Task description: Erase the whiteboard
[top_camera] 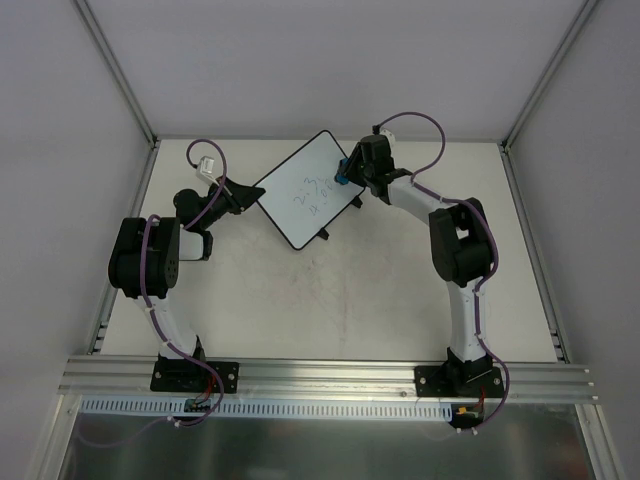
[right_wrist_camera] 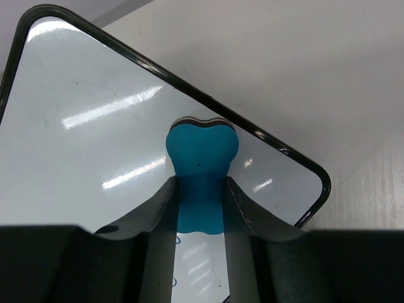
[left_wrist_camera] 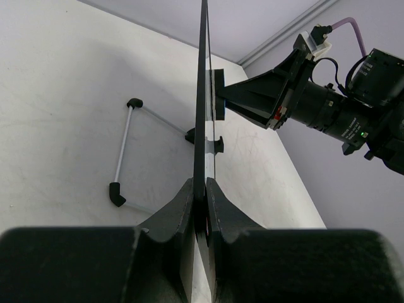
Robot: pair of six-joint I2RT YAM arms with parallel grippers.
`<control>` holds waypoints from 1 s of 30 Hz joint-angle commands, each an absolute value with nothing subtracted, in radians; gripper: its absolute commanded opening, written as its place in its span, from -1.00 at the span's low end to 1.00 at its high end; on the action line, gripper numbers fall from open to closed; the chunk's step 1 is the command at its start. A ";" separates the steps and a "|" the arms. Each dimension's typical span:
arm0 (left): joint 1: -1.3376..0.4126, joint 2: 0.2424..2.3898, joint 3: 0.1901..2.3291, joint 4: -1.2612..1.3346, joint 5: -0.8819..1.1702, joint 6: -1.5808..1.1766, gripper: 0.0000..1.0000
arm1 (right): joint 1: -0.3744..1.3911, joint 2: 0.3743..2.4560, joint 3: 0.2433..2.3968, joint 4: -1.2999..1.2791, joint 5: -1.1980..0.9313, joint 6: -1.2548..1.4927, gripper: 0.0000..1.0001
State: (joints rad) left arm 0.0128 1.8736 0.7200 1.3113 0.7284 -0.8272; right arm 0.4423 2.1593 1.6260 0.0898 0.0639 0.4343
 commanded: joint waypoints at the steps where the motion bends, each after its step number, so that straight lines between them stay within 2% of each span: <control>1: 0.005 1.879 0.706 1.402 0.769 -0.770 -1.00 | 0.469 2.166 1.637 0.066 0.057 0.373 -1.00; 8: 0.005 1.876 0.707 1.393 0.770 -0.762 -1.00 | 0.561 2.149 1.680 0.104 0.040 0.238 -1.00; 21: 0.006 1.873 0.713 1.378 0.773 -0.753 -1.00 | 0.653 2.144 1.703 0.176 -0.161 0.098 -1.00; 30: 0.005 1.871 0.713 1.378 0.776 -0.753 -1.00 | 0.703 2.152 1.730 0.175 -0.209 0.017 -0.99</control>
State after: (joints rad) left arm 0.0135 1.8736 0.7200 1.3106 0.7300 -0.8261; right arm 0.6819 2.1456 1.6970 0.1684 -0.1436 0.0643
